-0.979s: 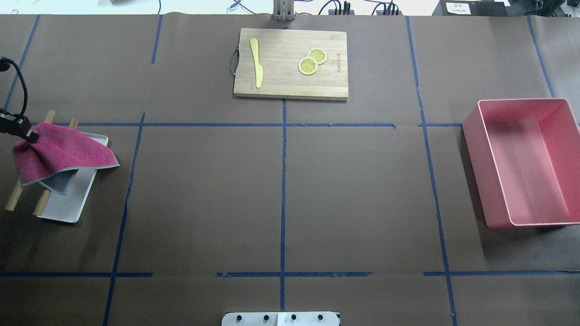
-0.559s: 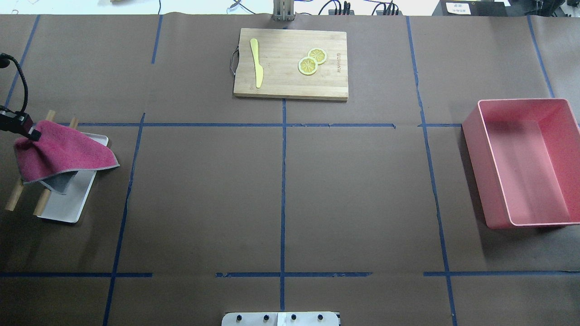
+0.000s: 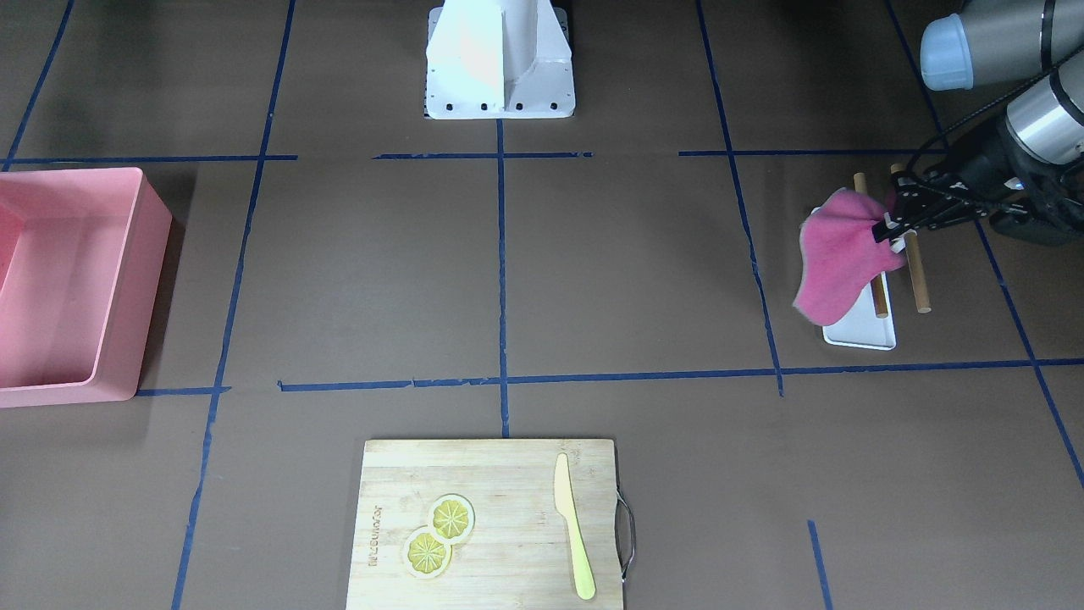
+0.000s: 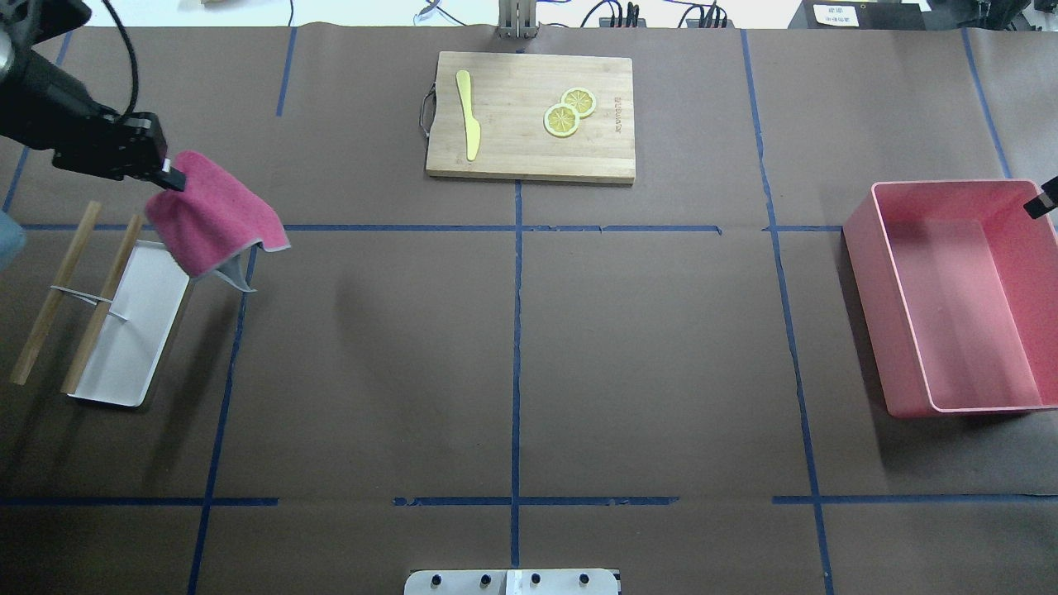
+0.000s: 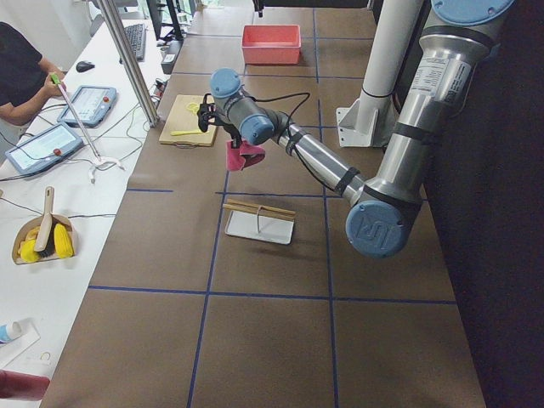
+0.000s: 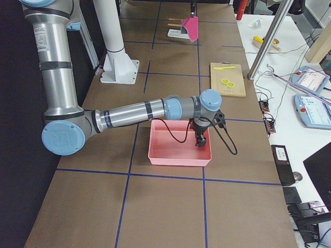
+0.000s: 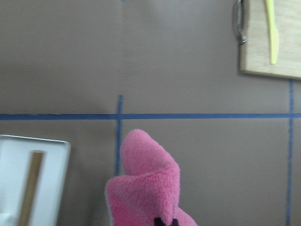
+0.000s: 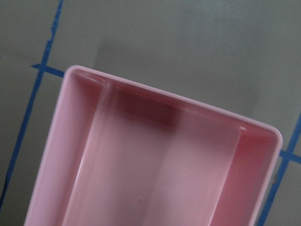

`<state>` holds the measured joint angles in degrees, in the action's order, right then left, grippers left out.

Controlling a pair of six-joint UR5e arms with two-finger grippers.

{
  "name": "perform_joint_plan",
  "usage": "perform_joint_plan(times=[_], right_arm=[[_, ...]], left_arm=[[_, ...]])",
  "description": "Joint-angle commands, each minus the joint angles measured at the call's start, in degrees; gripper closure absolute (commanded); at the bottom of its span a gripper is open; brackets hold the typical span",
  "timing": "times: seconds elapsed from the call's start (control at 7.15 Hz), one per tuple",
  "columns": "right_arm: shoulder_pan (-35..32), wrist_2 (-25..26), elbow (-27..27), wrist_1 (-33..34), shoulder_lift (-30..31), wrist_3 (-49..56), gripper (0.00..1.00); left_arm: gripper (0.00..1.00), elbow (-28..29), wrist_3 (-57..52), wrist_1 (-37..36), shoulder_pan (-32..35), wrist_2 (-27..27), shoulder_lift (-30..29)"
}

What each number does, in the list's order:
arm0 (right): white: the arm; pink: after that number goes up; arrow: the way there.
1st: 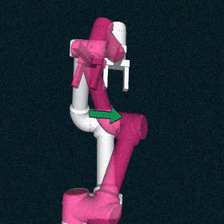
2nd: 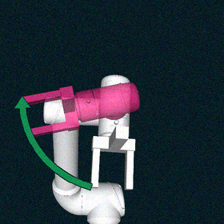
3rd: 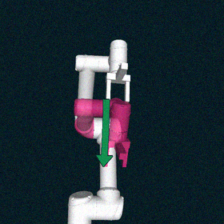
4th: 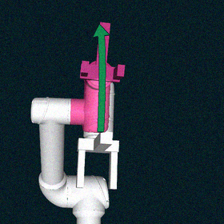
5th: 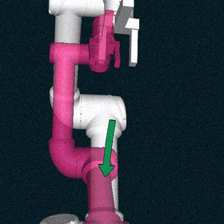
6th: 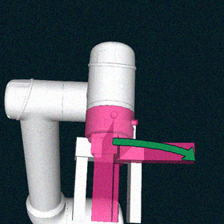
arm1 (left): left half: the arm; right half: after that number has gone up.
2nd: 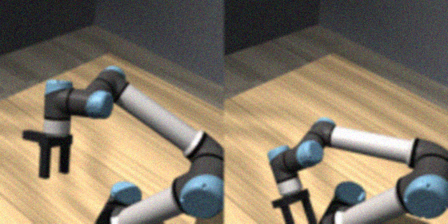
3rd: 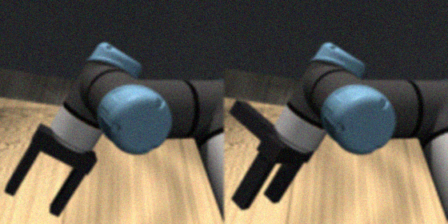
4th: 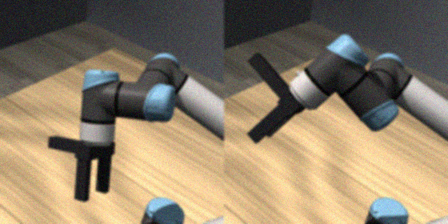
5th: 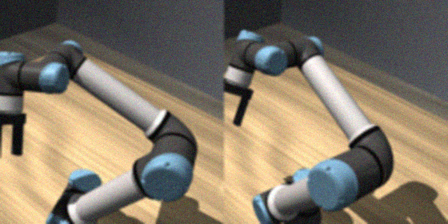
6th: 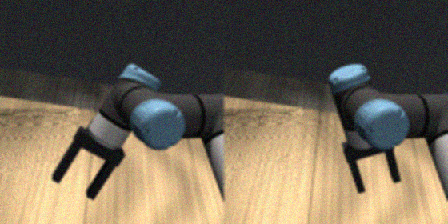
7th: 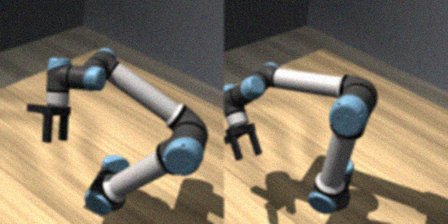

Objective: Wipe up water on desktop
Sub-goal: 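Lift the pink cloth with the left gripper while the right arm approaches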

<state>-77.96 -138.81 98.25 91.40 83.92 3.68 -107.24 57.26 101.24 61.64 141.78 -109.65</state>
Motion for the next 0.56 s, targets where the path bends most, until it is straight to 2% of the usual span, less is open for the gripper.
perform_joint_plan(times=[0.0, 0.28, 0.42], right_arm=[[5.8, 0.5, 0.6, -14.6, 0.2, -13.4, 0.0], [13.1, 5.8, 1.4, -33.6, 0.1, -33.5, 0.0], [19.2, 12.0, 4.3, -37.7, 0.0, -41.5, 0.0]], left_arm=[[1.0, 1.3, 14.7, 0.0, -10.3, -8.3, -8.2], [1.0, 6.2, 28.6, 0.0, -14.1, -8.8, -14.6], [1.0, 8.8, 31.2, 0.0, -15.1, -9.9, -17.6]])
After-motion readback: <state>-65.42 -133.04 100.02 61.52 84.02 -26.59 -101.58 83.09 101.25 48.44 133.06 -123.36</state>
